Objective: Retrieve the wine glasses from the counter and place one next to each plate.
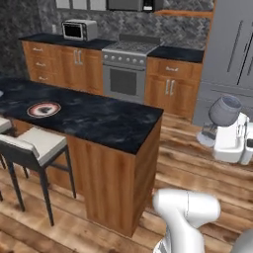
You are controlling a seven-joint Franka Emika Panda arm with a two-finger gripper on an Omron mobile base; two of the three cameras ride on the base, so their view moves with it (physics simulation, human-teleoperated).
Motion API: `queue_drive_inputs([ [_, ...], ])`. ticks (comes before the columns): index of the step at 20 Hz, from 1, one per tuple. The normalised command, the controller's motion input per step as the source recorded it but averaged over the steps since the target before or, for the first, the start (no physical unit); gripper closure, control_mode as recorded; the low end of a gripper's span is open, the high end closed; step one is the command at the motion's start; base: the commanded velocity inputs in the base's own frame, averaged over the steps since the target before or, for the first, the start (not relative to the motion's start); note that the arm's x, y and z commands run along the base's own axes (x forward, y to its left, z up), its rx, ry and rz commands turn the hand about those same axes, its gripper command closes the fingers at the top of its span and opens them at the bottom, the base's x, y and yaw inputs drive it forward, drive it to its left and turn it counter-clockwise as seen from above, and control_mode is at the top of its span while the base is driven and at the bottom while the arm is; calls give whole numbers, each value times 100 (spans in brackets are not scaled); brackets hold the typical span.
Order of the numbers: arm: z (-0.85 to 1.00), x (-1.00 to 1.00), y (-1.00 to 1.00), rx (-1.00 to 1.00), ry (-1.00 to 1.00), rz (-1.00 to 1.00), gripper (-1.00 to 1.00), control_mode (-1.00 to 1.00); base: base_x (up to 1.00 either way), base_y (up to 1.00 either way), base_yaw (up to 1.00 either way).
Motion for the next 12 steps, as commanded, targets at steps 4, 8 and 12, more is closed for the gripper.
queue_drive_inputs([
  [4,0,0,0,0,0,0,100,100,-92,100,-9],
  [8,0,0,0,0,0,0,100,100,-88,100,-2],
  [12,0,0,0,0,0,0,100,100,-24,100,-11],
])
